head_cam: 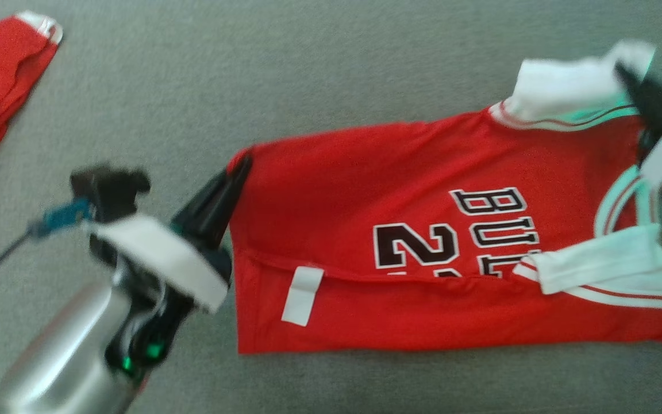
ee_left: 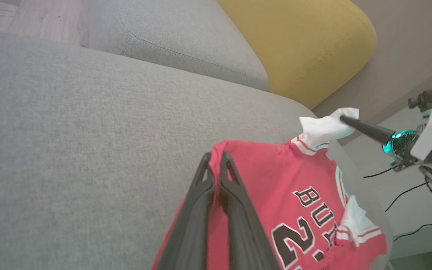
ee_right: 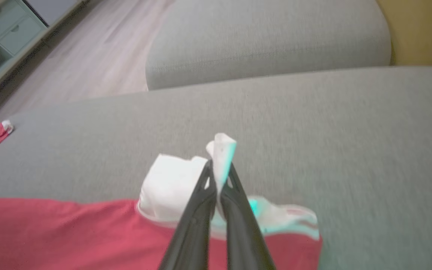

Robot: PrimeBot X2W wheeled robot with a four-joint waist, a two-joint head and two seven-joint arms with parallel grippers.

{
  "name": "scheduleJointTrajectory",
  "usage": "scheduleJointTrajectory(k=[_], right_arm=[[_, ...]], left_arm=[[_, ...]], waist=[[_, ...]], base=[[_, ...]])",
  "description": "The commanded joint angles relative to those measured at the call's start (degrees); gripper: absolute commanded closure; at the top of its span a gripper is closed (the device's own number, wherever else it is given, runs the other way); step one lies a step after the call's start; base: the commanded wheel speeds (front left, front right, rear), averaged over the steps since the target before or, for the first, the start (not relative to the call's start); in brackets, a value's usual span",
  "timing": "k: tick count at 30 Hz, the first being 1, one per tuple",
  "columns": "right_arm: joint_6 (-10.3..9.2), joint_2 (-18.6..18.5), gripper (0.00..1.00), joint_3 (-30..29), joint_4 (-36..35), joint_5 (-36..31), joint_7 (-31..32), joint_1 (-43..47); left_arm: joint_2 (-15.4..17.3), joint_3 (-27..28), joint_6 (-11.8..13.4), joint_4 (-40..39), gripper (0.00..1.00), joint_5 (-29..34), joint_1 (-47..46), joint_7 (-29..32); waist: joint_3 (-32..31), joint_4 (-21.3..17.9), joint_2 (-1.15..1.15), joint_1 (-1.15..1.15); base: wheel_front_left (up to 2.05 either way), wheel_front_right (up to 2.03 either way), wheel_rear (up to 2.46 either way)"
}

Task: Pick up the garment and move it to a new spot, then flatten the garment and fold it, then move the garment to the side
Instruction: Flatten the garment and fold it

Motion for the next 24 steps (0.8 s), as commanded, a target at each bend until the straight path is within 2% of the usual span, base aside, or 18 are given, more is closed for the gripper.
scheduleJointTrajectory(k=[1,6,9,16,17,18,22,24], right_arm=[[0.43,-1.4,1.00,-0.4,-4.1,0.7,0.3,3.0],[0.43,-0.7,1.00,-2.8,-11.6,0.3,2.0,14.0],[0.43,0.3,1.00,-4.2,-14.4,-0.4,2.8,18.9],[0.43,1.9,0.99,-4.4,-15.6,-4.4,4.4,24.3],[0.43,1.7,0.35,-4.0,-15.6,-5.5,4.5,24.6],[0.43,1.6,0.00,-3.8,-15.4,-6.4,4.7,25.0],[0.43,3.1,0.00,-4.1,-15.1,-5.7,6.3,25.7],[0.43,4.4,0.00,-6.0,-14.5,-6.1,6.5,25.5]], left_arm=[[3.0,3.3,0.8,-3.2,1.00,-0.3,0.9,-1.1],[5.6,4.4,3.6,-7.5,1.00,-1.7,10.5,-3.7],[6.2,4.3,4.3,-9.2,1.00,-2.5,14.6,-4.7],[6.9,2.5,5.7,-8.1,1.00,-0.6,19.0,-6.0],[6.6,2.7,6.4,-7.5,0.60,-0.4,19.3,-6.5],[6.5,2.6,7.0,-6.8,0.00,0.3,19.4,-6.9],[7.0,2.6,11.7,-3.0,0.00,6.0,19.9,-10.1],[5.8,3.6,14.3,-2.0,0.00,8.2,20.7,-14.1]], waist=[[-2.1,-1.9,0.00,0.00],[-4.3,-4.1,0.00,0.00],[-4.8,-5.0,0.00,0.00],[-5.3,-6.1,0.00,0.00],[-5.4,-6.2,0.00,0.00],[-5.5,-6.2,0.00,0.00],[-6.1,-6.3,0.00,0.00],[-6.2,-6.4,0.00,0.00]], base=[[0.00,0.00,0.00],[0.00,0.00,0.00],[0.00,0.00,0.00],[0.00,0.00,0.00],[0.00,0.00,0.00],[0.00,0.00,0.00],[0.00,0.00,0.00],[0.00,0.00,0.00]])
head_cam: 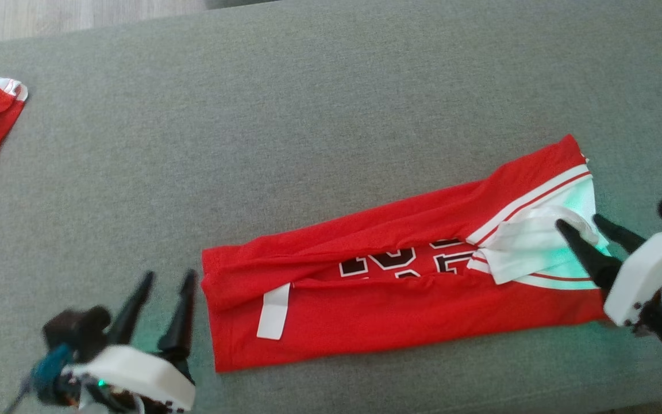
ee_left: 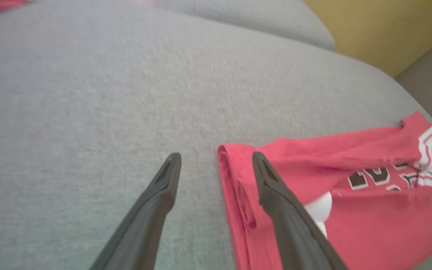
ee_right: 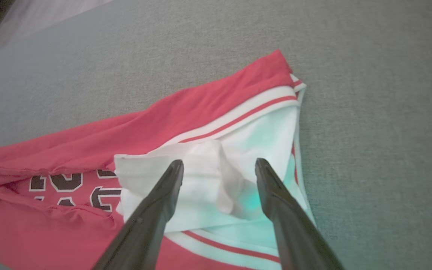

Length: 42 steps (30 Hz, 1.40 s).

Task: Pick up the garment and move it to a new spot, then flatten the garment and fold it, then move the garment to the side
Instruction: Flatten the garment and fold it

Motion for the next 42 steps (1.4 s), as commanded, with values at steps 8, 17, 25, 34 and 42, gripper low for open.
scheduleJointTrajectory(k=[8,17,25,34,42], right_arm=[[0.43,5.9,0.00,-7.5,4.9,-8.0,0.2,-2.9],[0.43,7.2,0.00,-8.7,14.2,-15.2,2.4,-5.8],[0.43,7.7,1.00,-6.0,17.3,-10.7,6.9,-5.5],[0.43,1.4,1.00,-15.1,14.8,-7.0,5.7,-5.9],[0.43,-6.4,1.00,-24.8,9.8,-4.8,8.2,-6.7]], left_arm=[[-6.3,5.7,5.7,1.7,0.00,12.1,1.9,-13.4],[-16.3,13.0,-0.2,0.9,0.00,25.7,4.9,-13.6],[-22.4,17.8,-6.4,3.3,0.00,31.5,7.7,-13.6],[-27.7,23.3,-12.8,6.2,0.00,35.6,11.3,-13.6],[-29.6,25.8,-15.4,8.5,0.00,36.7,12.7,-13.6]], waist=[[0.2,1.3,0.00,0.00],[1.5,3.7,0.00,0.00],[0.4,5.5,0.00,0.00],[-3.0,4.9,0.00,0.00],[-5.7,5.4,0.00,0.00]], base=[[0.00,0.00,0.00],[0.00,0.00,0.00],[0.00,0.00,0.00],[0.00,0.00,0.00],[0.00,0.00,0.00]])
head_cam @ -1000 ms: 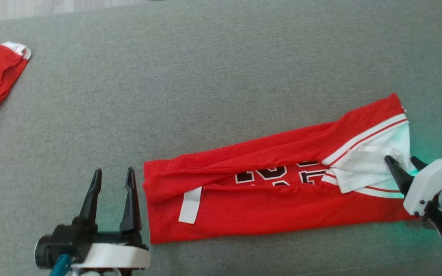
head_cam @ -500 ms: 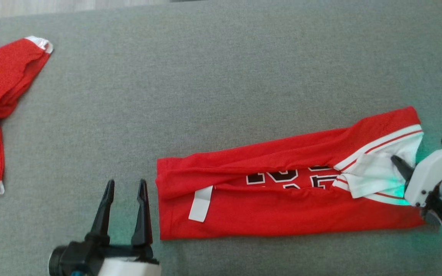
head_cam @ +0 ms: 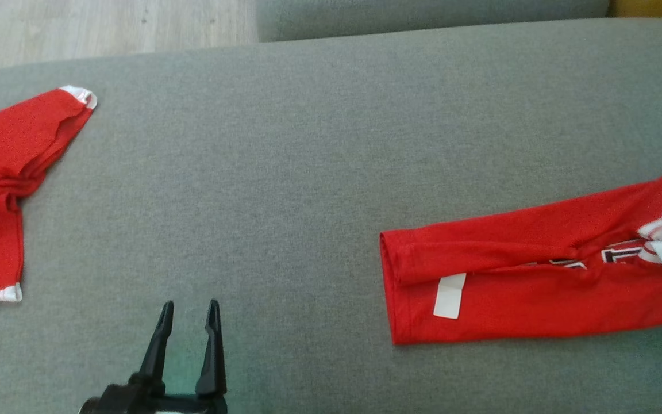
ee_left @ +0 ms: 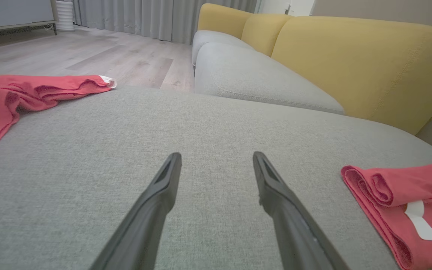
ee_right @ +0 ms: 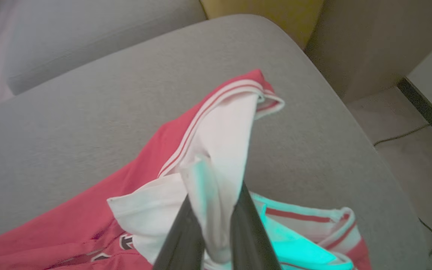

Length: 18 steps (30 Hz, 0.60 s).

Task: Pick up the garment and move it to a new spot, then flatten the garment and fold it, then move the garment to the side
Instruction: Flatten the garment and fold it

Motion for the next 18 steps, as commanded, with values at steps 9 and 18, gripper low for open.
scheduleJointTrajectory(k=[9,18], right_arm=[[0.41,7.1,1.00,11.5,-24.0,3.2,10.1,3.9],[0.41,22.6,1.00,27.2,-22.5,-0.7,4.6,6.3]], left_arm=[[-0.9,2.3,0.0,0.3,0.00,-0.3,1.2,-0.5],[-0.9,0.9,0.8,2.1,0.00,-0.5,0.6,-0.5]], waist=[[-1.6,0.0,0.00,0.00],[-2.0,1.3,0.00,0.00]], base=[[0.00,0.00,0.00],[0.00,0.00,0.00]])
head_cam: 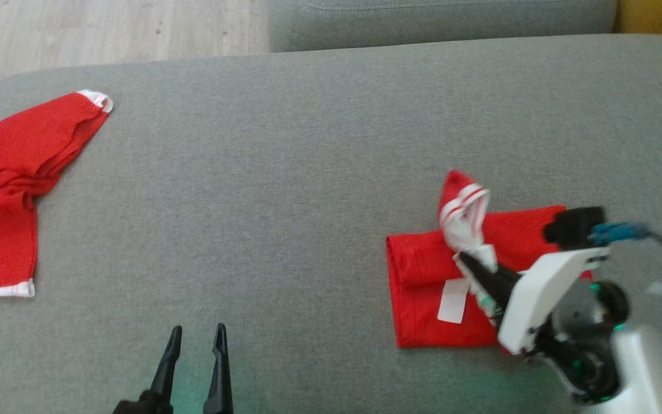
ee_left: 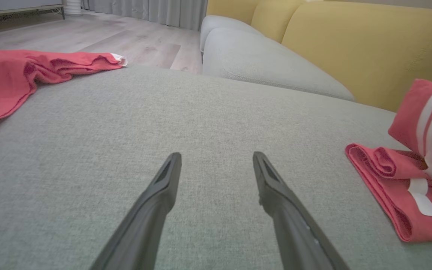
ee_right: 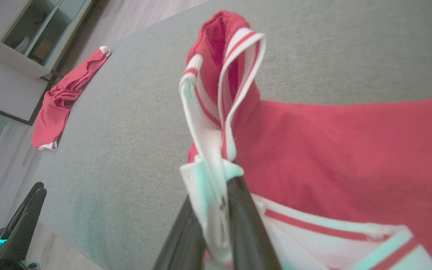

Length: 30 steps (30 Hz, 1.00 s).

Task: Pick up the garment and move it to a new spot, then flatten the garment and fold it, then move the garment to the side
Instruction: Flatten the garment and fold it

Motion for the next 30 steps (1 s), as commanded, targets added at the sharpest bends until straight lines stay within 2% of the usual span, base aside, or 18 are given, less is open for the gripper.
scheduleJointTrajectory(k=[1,5,12,13,14,15,18,22,26,30], right_arm=[[0.41,0.5,1.00,2.5,-0.5,-0.8,-2.2,-1.3],[0.41,1.8,1.00,5.2,4.0,-1.5,-6.8,-1.8],[0.41,2.0,1.00,6.5,7.2,0.1,-10.8,-2.7],[0.41,2.0,0.91,7.0,7.2,1.5,-11.8,-2.8],[0.41,2.0,0.19,7.6,7.1,3.1,-12.8,-2.8],[0.41,2.0,0.00,8.3,6.9,5.1,-13.8,-2.7],[0.41,2.0,0.00,9.9,4.3,7.1,-18.1,-2.9],[0.41,2.0,0.00,10.6,-0.5,2.7,-23.1,-2.6],[0.41,-2.2,0.00,8.9,-3.9,-6.0,-30.1,-0.9],[0.41,-5.7,0.00,4.3,-1.8,-12.8,-37.8,2.8]], left_arm=[[-0.4,1.3,0.2,-0.9,0.00,-0.2,-1.5,-0.5],[-0.4,1.3,0.2,-0.4,0.00,-0.1,-1.3,-0.5],[-0.4,1.2,0.3,-0.1,0.00,-0.1,-0.8,-0.5],[-0.4,1.1,0.3,-0.1,0.00,-0.1,-0.8,-0.5],[-0.4,1.1,0.3,-0.1,0.00,-0.1,-0.9,-0.5],[-0.4,1.0,0.3,0.0,0.00,-0.1,-0.9,-0.5],[-0.4,1.0,0.4,-0.1,0.00,-0.2,-0.8,-0.5],[-0.4,1.0,0.4,-0.3,0.00,-0.2,-0.4,-0.5],[-0.4,1.1,0.3,-0.5,0.00,0.4,0.0,-0.5],[-0.4,1.7,0.0,-0.7,0.00,1.0,0.1,-0.5]], waist=[[-0.2,0.6,0.00,0.00],[-0.3,1.4,0.00,0.00],[-0.5,1.6,0.00,0.00],[-0.5,1.6,0.00,0.00],[-0.5,1.6,0.00,0.00],[-0.7,1.5,0.00,0.00],[-1.0,1.2,0.00,0.00],[-1.6,0.4,0.00,0.00],[-2.7,-0.6,0.00,0.00],[-4.2,-1.3,0.00,0.00]], base=[[0.00,0.00,0.00],[0.00,0.00,0.00],[0.00,0.00,0.00],[0.00,0.00,0.00],[0.00,0.00,0.00],[0.00,0.00,0.00],[0.00,0.00,0.00],[0.00,0.00,0.00],[0.00,0.00,0.00],[0.00,0.00,0.00]])
